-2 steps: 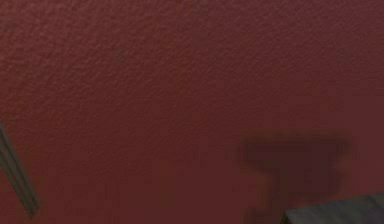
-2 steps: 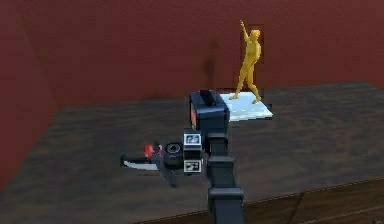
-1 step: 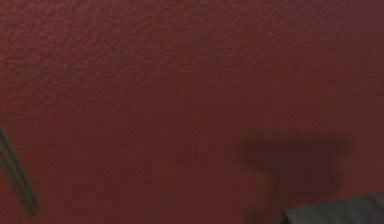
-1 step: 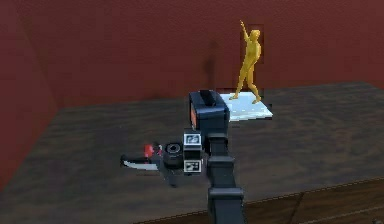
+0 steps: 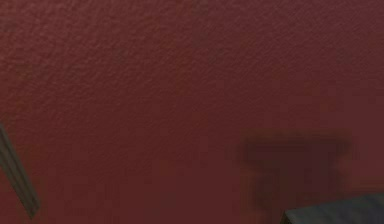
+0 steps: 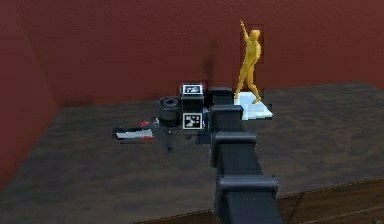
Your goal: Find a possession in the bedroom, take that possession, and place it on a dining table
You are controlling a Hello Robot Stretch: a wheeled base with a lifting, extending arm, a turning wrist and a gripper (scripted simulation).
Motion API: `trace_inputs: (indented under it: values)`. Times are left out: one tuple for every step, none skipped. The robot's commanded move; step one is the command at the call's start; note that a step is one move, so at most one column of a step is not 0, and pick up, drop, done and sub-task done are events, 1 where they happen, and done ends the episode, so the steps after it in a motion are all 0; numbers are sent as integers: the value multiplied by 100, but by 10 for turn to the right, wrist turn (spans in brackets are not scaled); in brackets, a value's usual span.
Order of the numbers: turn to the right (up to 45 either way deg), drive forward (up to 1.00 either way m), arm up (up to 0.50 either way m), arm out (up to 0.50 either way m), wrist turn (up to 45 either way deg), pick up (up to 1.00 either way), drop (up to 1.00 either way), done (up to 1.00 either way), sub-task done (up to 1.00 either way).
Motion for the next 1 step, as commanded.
trace_inputs:
  values:
    - [0, 0, 2, 0, 0, 0, 0, 0, 0]
